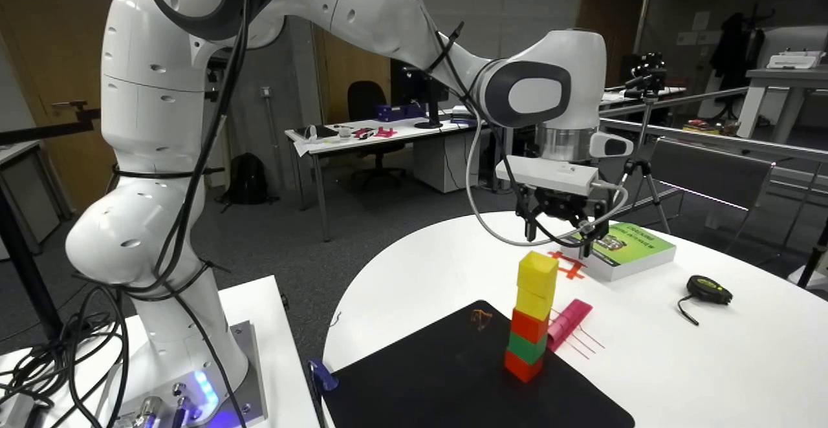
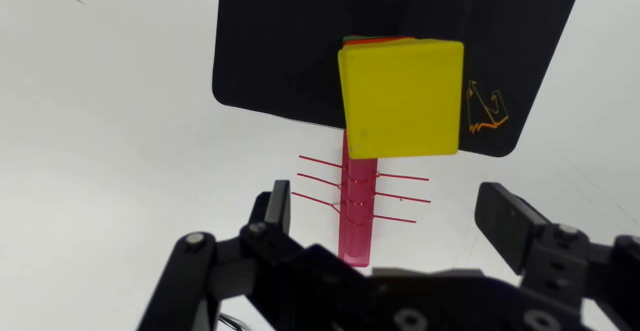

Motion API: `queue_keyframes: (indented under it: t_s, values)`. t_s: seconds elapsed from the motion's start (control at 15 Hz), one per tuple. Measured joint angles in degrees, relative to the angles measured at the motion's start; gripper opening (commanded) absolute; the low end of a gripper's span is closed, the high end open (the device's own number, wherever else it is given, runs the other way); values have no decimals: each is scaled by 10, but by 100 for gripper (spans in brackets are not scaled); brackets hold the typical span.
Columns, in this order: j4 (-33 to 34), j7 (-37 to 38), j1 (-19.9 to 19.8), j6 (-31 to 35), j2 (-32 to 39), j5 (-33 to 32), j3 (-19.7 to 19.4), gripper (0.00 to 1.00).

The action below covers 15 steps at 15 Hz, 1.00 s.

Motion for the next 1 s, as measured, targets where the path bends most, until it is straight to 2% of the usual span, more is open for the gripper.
queue_keyframes:
  t_s: [0.53, 1.0]
  values:
    - [-23, -83, -7, -22, -16, -51, 1, 100]
    - [-84, -91, -5, -22, -63, -52, 6, 100]
